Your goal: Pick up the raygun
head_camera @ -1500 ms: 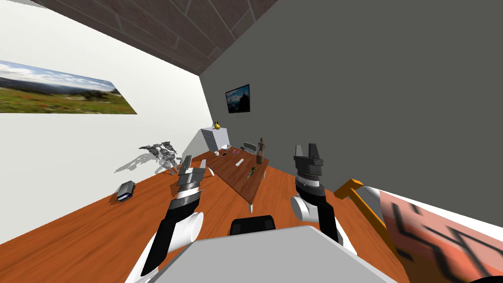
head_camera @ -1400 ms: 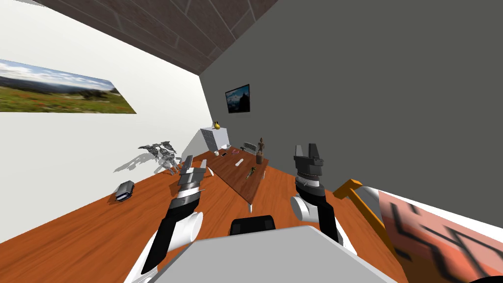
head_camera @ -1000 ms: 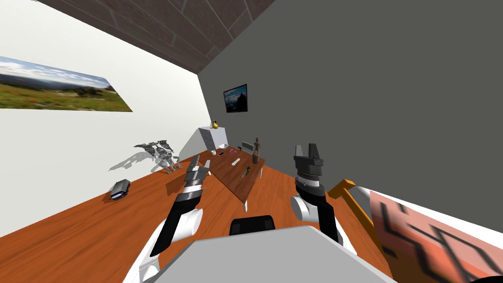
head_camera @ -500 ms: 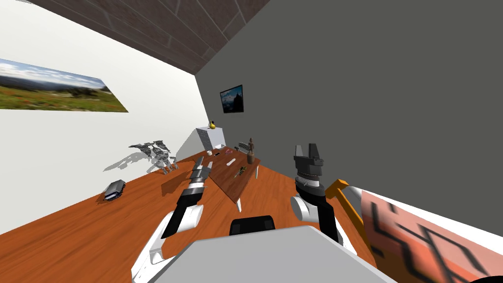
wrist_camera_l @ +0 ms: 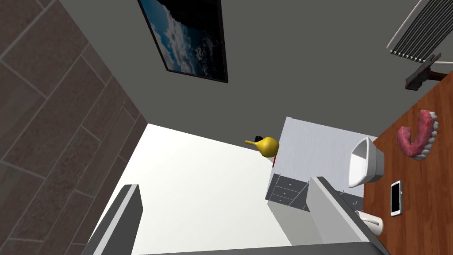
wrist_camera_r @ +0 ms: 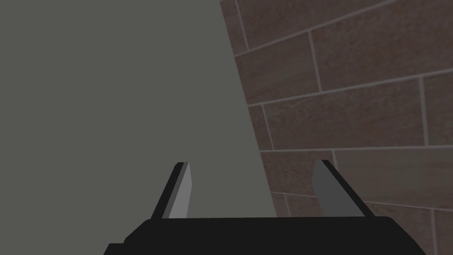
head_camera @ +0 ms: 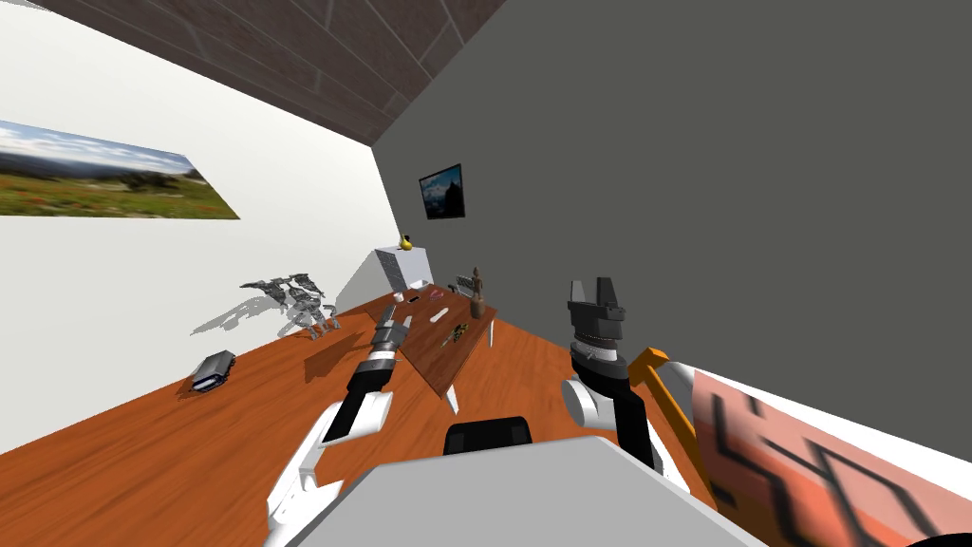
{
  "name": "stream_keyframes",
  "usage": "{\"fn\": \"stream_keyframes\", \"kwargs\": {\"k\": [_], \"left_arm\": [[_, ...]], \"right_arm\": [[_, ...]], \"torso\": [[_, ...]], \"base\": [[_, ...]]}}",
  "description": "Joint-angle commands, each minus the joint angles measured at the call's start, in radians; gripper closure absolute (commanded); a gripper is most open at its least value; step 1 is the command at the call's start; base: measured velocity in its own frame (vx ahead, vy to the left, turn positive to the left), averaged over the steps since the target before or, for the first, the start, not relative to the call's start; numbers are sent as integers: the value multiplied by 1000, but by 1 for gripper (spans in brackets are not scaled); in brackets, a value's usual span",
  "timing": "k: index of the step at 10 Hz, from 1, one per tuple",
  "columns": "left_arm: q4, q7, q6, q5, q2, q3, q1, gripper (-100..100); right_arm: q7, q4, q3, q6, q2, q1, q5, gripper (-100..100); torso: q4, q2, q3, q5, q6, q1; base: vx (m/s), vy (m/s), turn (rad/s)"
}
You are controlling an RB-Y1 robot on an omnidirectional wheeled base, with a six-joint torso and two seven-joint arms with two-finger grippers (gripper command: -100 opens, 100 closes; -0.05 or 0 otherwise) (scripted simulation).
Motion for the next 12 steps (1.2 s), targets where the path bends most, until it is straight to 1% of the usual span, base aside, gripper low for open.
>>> {"fn": "stream_keyframes", "kwargs": {"k": [1, 2, 4, 5, 6, 7, 8, 9, 12], "left_arm": [[50, 50, 34, -20, 9, 14, -28, -100], [55, 53, 34, -20, 9, 14, -28, -100], [124, 117, 81, -48, 18, 33, -58, -100], [127, 120, 81, -48, 18, 33, -58, -100], [158, 153, 107, -62, 22, 42, -71, -100], [164, 153, 107, -62, 22, 42, -71, -100], [202, 185, 133, -76, 25, 52, -83, -100], [202, 185, 133, -76, 25, 52, -83, -100], [310, 274, 215, -117, 32, 81, -113, -100]], "right_arm": [[0, 0, 0, 0, 0, 0, 0, 0], [0, 0, 0, 0, 0, 0, 0, 0], [0, 0, 0, 0, 0, 0, 0, 0], [0, 0, 0, 0, 0, 0, 0, 0], [0, 0, 0, 0, 0, 0, 0, 0], [0, 0, 0, 0, 0, 0, 0, 0], [0, 0, 0, 0, 0, 0, 0, 0], [0, 0, 0, 0, 0, 0, 0, 0], [0, 0, 0, 0, 0, 0, 0, 0]], "torso": [[0, 0, 0, 0, 0, 0], [0, -2, -1, -1, 0, -3], [0, -1, 0, -1, 0, -3], [0, -1, 0, -1, 0, -4], [0, -1, -1, -1, 0, -2], [0, -2, -1, -1, 0, -2], [0, -1, -1, 0, 0, 0], [0, -2, -1, 0, 0, 1], [-1, -5, -3, -1, 0, -3]], "base": [[68, -172, -1], [40, -145, 9], [45, -181, 3], [50, -143, 11], [68, -147, 0], [53, -112, 8], [60, -108, 3], [62, -99, 7], [122, -158, 15]]}}
